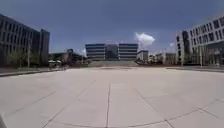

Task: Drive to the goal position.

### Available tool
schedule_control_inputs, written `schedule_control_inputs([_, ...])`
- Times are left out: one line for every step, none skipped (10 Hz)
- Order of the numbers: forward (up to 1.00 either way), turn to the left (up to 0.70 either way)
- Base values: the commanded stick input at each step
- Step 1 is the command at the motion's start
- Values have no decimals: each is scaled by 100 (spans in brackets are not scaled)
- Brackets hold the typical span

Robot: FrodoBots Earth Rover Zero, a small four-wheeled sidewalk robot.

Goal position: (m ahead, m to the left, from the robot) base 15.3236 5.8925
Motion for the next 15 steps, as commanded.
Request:
schedule_control_inputs([85,-3])
schedule_control_inputs([85,-3])
schedule_control_inputs([85,-3])
schedule_control_inputs([85,-3])
schedule_control_inputs([85,-30])
schedule_control_inputs([85,-13])
schedule_control_inputs([85,-4])
schedule_control_inputs([85,-4])
schedule_control_inputs([85,-4])
schedule_control_inputs([85,-4])
schedule_control_inputs([85,-4])
schedule_control_inputs([85,-4])
schedule_control_inputs([85,-4])
schedule_control_inputs([85,-4])
schedule_control_inputs([85,-4])
